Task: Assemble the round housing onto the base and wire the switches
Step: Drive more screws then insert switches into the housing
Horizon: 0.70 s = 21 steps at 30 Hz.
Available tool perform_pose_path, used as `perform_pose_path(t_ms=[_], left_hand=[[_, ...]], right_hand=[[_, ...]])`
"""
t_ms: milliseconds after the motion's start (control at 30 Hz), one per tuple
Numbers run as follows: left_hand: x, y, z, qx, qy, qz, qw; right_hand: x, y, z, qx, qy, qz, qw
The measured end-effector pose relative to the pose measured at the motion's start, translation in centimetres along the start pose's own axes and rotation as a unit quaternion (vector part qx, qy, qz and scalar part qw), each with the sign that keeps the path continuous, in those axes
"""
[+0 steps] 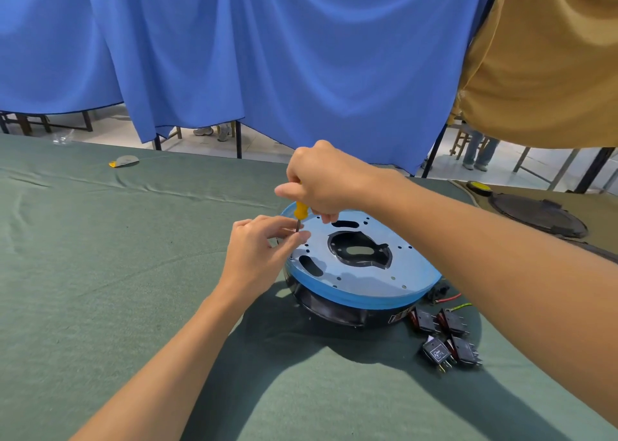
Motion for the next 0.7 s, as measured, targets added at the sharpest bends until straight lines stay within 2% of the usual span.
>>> perform_pose_path(t_ms=[100, 200, 333, 467, 600, 700], left_hand=[[-0.3, -0.1, 0.1, 0.009, -0.003, 0.005, 1.0], [-0.4, 0.0, -0.2, -0.007, -0.022, -0.004, 1.0], [-0.1, -0.2, -0.7, 0.008, -0.046, 0.003, 0.999], [-0.2, -0.4, -0.1, 0.014, -0.002, 0.014, 1.0], [-0.3, 0.0, -0.2, -0.006, -0.014, 0.0, 1.0], [-0.2, 0.0, -0.5, -0.004, -0.036, -0.001, 0.999]], right_hand=[[0.0, -0.3, 0.0, 0.032, -0.034, 0.02, 0.999], [0.1, -1.0, 0.5, 0.028, -0.031, 0.058, 0.997], [-0.2, -0.4, 0.5, 0.014, 0.001, 0.022, 1.0], [-0.4, 0.6, -0.1, 0.036, -0.014, -0.014, 0.999], [-0.2, 0.1, -0.4, 0.037, -0.064, 0.025, 0.997], [0.0, -0.5, 0.2, 0.033, -0.014, 0.037, 0.999]])
Point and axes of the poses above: each hand's wrist, its own x-axis away from the middle knuckle, its own z-axis out of the back of the hand, y = z × x, the point moved 10 cm from there along -x, towards the middle knuckle, and after that the axes turned 10 degrees about x, right-handed, at the moved point
